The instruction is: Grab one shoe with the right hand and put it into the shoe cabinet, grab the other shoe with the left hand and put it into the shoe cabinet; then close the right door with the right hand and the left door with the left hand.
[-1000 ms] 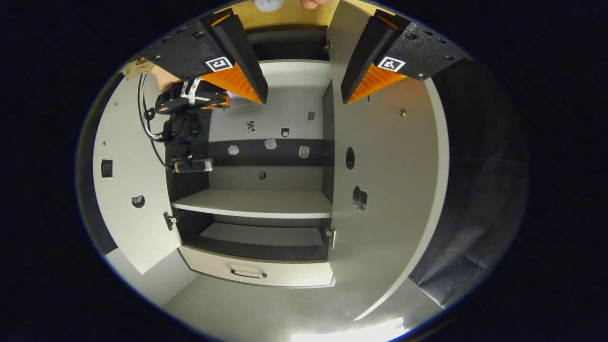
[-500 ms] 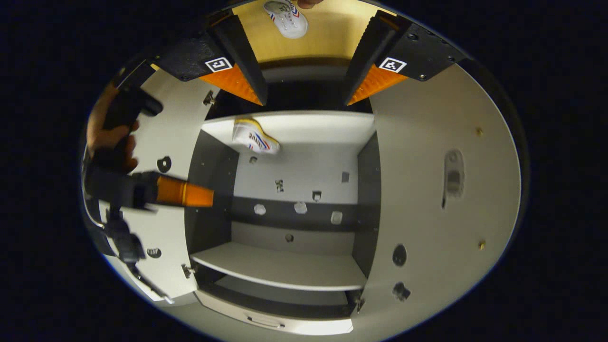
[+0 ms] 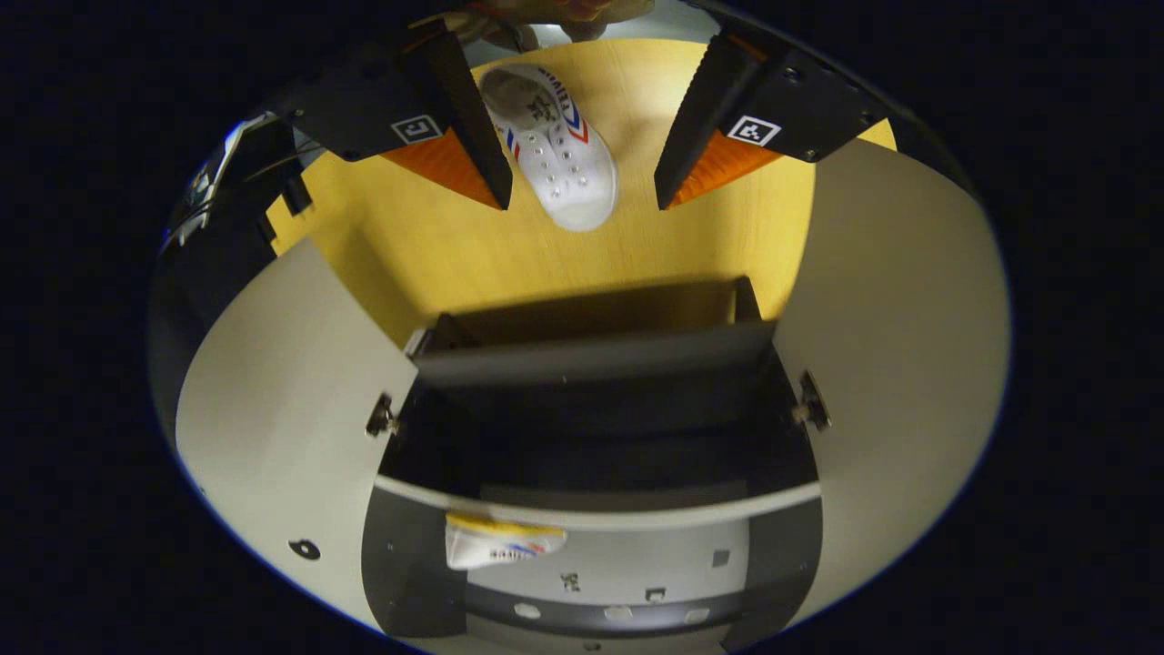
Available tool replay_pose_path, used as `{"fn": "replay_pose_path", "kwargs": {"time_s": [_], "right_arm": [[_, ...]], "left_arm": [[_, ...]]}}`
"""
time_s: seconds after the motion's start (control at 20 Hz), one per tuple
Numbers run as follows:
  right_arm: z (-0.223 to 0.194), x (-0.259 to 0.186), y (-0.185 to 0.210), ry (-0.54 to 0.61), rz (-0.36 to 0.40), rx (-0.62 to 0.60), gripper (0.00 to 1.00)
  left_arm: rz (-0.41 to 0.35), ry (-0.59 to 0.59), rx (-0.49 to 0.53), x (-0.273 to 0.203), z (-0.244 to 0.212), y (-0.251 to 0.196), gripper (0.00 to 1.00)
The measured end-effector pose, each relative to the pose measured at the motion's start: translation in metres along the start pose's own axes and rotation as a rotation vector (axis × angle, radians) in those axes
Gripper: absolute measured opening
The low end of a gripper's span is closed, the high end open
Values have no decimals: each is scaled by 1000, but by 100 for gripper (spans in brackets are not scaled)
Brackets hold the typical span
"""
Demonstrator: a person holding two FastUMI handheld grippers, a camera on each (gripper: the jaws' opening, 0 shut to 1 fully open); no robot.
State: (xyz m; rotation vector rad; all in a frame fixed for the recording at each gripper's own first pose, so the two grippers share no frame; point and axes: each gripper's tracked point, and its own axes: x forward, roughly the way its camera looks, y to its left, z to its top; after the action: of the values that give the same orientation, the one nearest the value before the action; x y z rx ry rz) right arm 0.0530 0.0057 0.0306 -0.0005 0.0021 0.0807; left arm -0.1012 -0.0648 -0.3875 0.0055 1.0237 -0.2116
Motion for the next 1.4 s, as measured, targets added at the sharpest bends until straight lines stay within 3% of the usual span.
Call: {"fn": "replay_pose_path", "kwargs": {"time_s": [0.4,0.85,1.05,1.1,1.25,1.3,1.4], "right_arm": [[18,-21,-18,-37,-33,-4,16],[12,-29,-39,-17,-72,-24,16],[12,-28,-39,-16,-71,-25,16],[12,-28,-39,-16,-71,-25,16],[11,-26,-38,-13,-69,-35,16],[10,-25,-38,-11,-69,-36,16],[8,-23,-37,-8,-66,-32,16]], "left_arm": [[-59,218,-58,27,-70,-14,97],[-47,321,-118,49,-106,-15,95],[-28,373,-141,53,-122,-9,83],[-33,377,-157,53,-122,-10,86],[-70,394,-238,53,-122,-17,68],[-75,395,-258,56,-121,-16,54],[-79,415,-300,55,-121,-16,51]]}}
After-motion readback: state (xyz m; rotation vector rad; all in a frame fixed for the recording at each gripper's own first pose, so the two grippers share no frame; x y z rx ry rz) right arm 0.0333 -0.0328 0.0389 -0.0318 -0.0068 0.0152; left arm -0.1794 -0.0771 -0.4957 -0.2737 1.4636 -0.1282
